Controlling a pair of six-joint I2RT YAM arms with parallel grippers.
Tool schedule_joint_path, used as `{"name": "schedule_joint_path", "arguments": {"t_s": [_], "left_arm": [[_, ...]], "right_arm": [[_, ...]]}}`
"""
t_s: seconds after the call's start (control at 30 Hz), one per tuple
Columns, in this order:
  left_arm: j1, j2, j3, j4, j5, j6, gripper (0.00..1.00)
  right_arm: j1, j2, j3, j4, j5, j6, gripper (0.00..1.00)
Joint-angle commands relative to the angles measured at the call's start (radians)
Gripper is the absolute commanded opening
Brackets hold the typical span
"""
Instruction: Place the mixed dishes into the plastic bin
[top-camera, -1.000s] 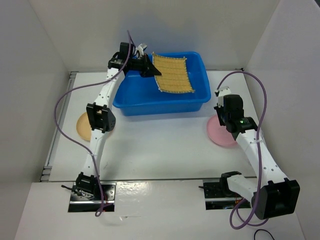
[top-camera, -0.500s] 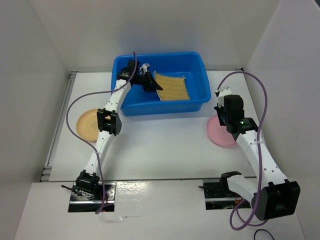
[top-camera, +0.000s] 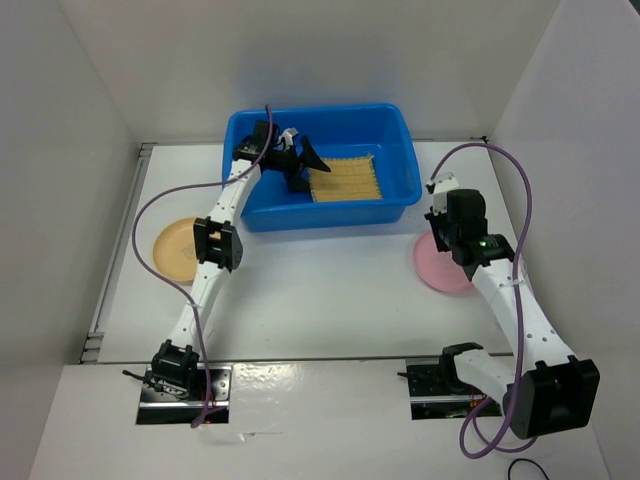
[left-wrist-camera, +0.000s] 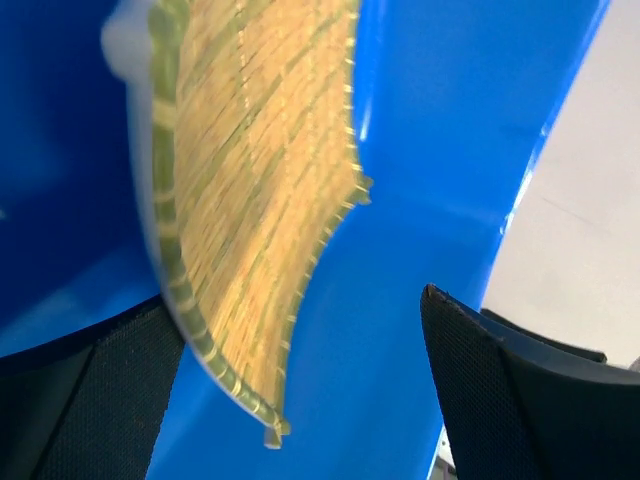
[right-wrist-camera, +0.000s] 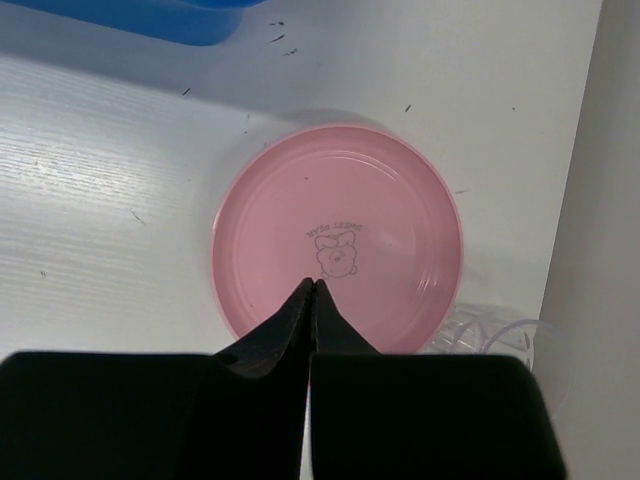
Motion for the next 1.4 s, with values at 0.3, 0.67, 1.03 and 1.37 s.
{"name": "schedule_joint_path", "arguments": {"t_s": [0.3,0.67,1.03,1.37], "left_arm": [[0.039,-0.236,0.046,-0.442,-0.512,0.209,1.0],[-0.004,-1.02,-0.544,-0.481,-1.234,0.228,1.0],[0.405,-1.885,-1.834,-0.048,-1.032,0.065,1.0],[0.571,-1.794,-2.166,-0.044,-0.991,-0.192,1.0]], "right_arm": [[0.005,0.026,0.0,0.025,-0.068,-0.027,0.0],[0.014,0.036,0.0,0.025,-0.068,-0.027,0.0],[0.042,0.066,0.0,0.025,-0.086,-0.036,0.0],[0.042,0.076,0.0,0.016,-0.108,-0.046,0.09]]}}
